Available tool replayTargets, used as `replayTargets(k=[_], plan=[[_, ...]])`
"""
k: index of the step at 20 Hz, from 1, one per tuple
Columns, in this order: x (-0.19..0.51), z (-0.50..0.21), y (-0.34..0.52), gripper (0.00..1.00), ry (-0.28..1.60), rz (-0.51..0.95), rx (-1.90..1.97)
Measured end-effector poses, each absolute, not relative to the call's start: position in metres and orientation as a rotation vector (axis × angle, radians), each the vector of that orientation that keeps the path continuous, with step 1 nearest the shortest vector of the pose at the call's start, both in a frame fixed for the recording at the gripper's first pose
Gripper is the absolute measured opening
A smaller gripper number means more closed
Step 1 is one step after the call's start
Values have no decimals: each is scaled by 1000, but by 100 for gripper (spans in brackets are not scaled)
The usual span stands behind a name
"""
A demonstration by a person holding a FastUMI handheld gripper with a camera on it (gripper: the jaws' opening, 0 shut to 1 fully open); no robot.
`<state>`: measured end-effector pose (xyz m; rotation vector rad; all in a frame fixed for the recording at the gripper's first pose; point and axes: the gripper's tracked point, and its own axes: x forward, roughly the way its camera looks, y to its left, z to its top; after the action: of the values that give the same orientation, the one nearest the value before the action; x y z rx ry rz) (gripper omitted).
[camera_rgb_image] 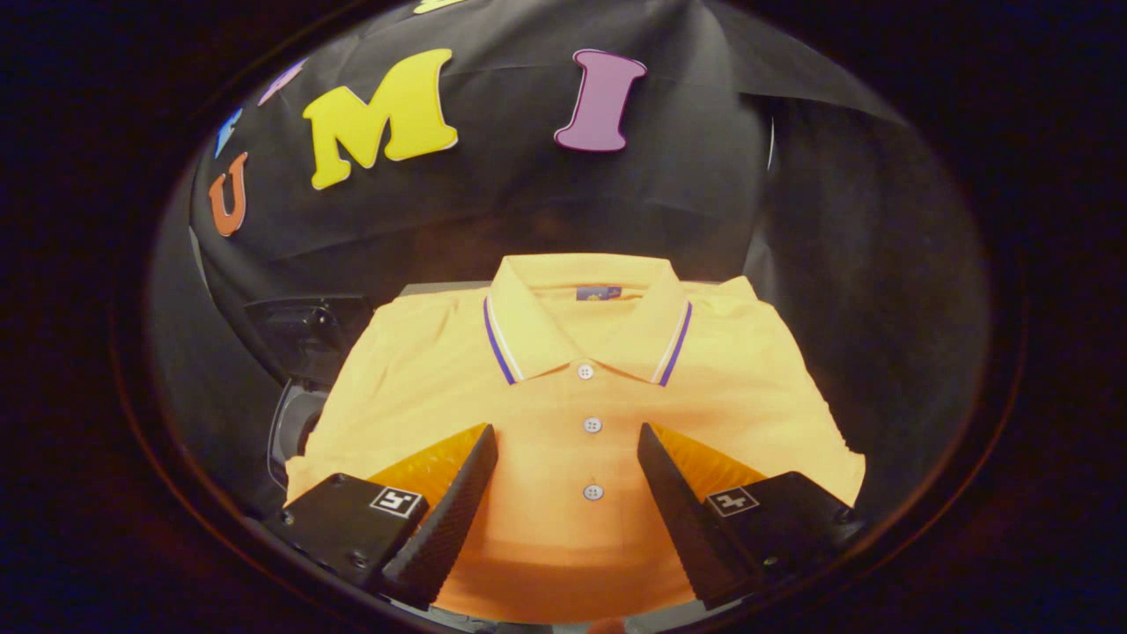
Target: Put the clothes into the washing machine and then close the washing machine lid.
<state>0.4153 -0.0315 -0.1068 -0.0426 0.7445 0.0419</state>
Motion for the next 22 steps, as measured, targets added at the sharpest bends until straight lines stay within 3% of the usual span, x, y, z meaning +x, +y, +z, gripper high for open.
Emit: replayTargets(k=[4,5,7,9,22], plan=[[412,-106,-30,99,807,49,-39],[413,-99,-31,82,802,58,-37],[417,-103,-32,24,788,48,12],[418,-102,-32,10,786,30,31],[414,-37,-9,6,727,44,-11]])
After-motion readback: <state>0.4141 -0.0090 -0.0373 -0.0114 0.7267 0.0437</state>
